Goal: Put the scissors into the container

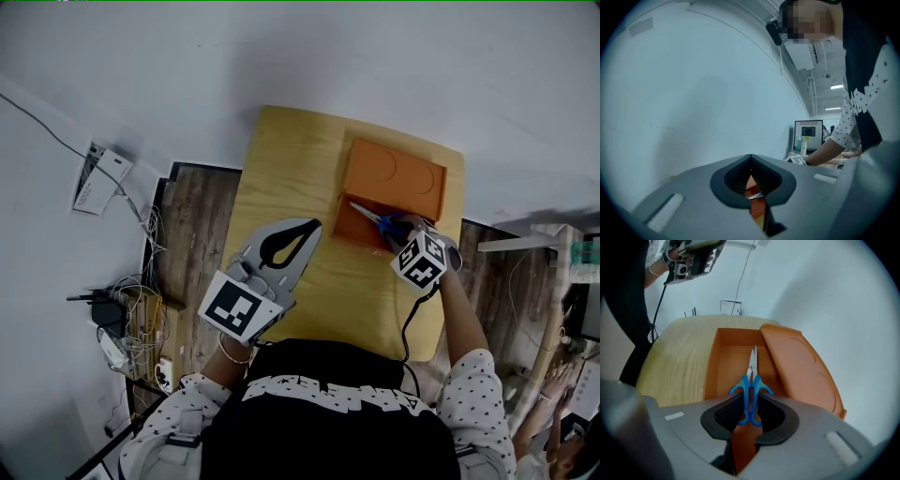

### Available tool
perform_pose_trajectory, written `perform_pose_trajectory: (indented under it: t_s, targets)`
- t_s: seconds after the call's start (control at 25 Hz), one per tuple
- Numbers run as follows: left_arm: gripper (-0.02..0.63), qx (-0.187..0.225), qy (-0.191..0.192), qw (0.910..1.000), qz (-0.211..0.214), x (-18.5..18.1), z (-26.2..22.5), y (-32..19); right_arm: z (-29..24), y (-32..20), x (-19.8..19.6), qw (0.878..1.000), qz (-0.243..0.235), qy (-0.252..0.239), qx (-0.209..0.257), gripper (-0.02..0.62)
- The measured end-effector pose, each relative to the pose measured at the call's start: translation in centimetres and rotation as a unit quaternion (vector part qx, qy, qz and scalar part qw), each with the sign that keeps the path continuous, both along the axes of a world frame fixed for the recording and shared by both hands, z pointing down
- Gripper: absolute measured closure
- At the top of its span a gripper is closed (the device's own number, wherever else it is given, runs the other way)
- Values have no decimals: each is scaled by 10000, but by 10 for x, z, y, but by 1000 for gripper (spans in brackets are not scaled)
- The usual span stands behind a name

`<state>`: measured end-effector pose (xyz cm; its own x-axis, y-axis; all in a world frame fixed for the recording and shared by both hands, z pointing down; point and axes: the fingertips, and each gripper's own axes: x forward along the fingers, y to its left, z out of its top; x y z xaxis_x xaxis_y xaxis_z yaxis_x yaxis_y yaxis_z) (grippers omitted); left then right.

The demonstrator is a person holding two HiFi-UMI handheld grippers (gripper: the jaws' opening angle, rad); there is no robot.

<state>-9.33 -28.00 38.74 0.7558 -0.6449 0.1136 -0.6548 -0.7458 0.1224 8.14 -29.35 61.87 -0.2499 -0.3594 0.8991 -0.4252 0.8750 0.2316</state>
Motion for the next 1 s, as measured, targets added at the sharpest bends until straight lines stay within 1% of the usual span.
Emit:
perform_pose_trajectory:
  t_s: [0.12,0.24,0.36,0.52,0.68,0.8,0.88,1.0]
  targets:
    - [604,-141,-58,9999,29,1,0,1,4,0,-1,9998,-70,96,-158,489]
    - [604,-54,-81,9999,-25,-1,1,-2,6,-1,-1,9996,-39,107,-272,488]
    - [604,-87,-92,9999,-17,-2,2,-1,7,0,-1,9996,31,75,-281,488]
    - [604,115,79,9999,-15,-4,-1,-2,6,-1,-2,9996,60,57,-252,486]
    - [604,-91,-71,9999,-13,-5,1,0,6,-2,0,9997,95,72,-214,485]
    - [604,-118,-49,9999,53,-4,-1,4,6,-2,0,9997,159,52,-191,486]
    - [604,-68,-15,10000,53,-4,-2,4,4,-2,-1,9996,238,-31,-176,489]
    - [604,139,88,9999,23,-6,-3,2,1,-3,-2,9992,371,-132,-92,492]
